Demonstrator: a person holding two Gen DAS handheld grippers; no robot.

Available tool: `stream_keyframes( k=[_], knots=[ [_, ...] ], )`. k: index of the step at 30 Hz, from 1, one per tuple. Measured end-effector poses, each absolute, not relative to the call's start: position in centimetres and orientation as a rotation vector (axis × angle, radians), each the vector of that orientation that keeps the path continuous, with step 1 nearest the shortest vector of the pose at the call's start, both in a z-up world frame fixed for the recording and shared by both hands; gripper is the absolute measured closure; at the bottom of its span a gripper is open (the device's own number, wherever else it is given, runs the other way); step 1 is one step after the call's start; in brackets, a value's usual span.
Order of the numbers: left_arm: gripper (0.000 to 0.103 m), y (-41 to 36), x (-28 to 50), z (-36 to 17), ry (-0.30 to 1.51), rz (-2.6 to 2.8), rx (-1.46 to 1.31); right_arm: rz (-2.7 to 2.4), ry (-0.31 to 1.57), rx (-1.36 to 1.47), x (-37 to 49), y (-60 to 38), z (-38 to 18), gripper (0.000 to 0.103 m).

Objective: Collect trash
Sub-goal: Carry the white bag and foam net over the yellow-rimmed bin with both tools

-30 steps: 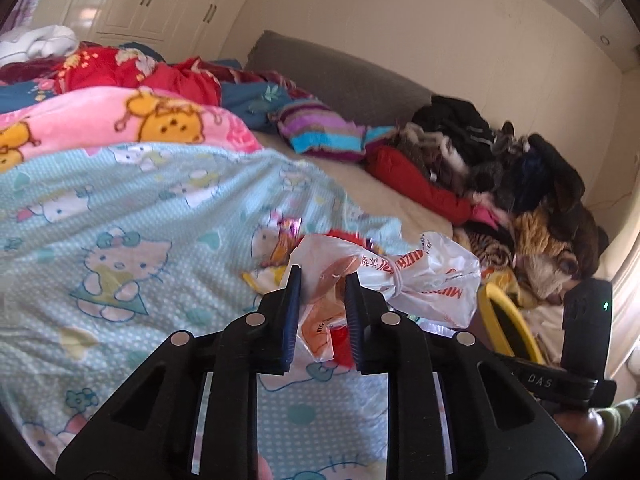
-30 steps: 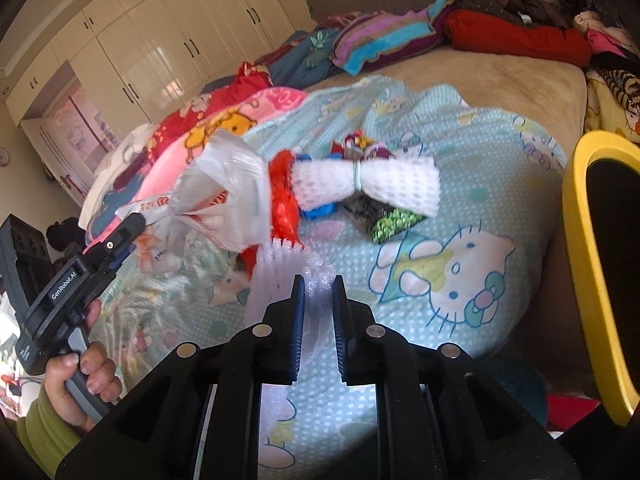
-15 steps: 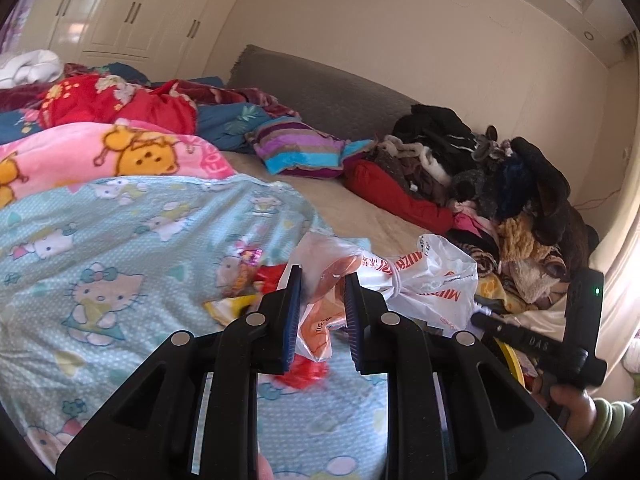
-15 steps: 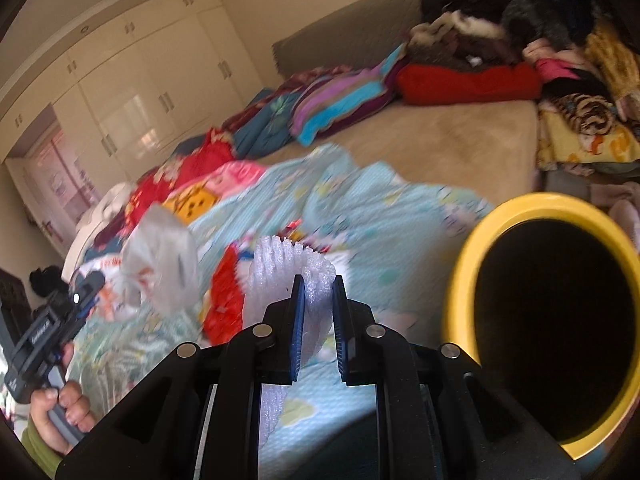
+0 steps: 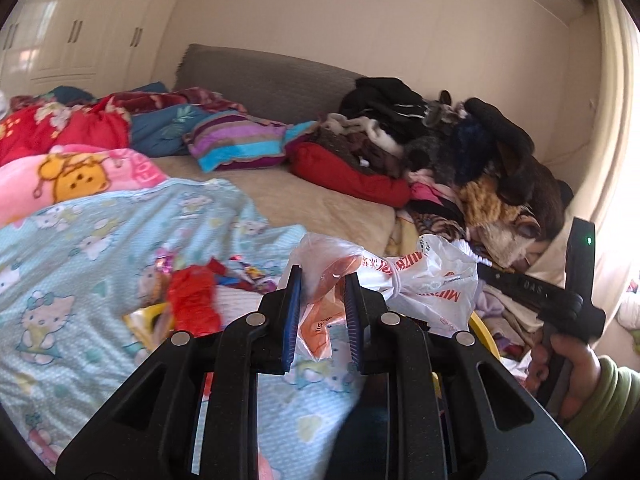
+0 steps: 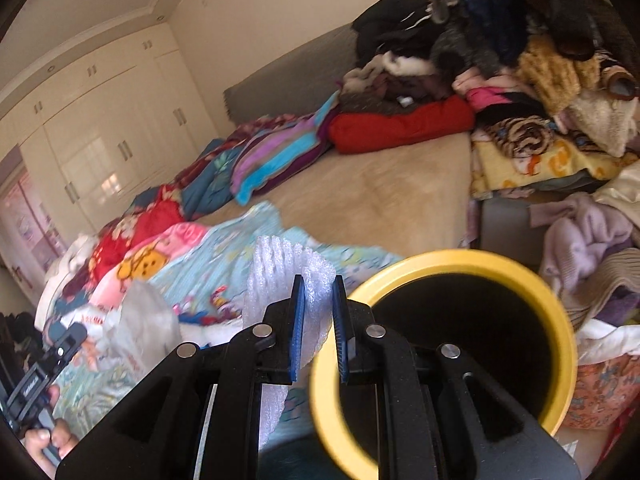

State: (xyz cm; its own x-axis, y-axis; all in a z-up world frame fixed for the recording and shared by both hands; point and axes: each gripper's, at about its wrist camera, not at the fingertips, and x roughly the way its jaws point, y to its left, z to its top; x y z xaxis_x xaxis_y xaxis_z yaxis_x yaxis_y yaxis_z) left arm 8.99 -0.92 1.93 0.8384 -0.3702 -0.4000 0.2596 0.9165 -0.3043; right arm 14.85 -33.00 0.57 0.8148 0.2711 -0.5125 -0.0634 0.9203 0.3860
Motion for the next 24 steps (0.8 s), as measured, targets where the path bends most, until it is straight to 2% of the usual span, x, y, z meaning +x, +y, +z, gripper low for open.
stream_keyframes(
  k=[12, 24],
  knots=[
    [0.088, -7.0, 10.0, 2.2, 0.488, -0.427, -0.139, 0.009, 0.529, 0.377, 14.8, -40.8, 1.4, 0.090],
    [0.088, -13.0, 11.4, -0.1, 0.541, -0.467, -0.027, -0.117, 0.530, 0.249, 14.9, -43.4, -0.1, 0.090]
  ],
)
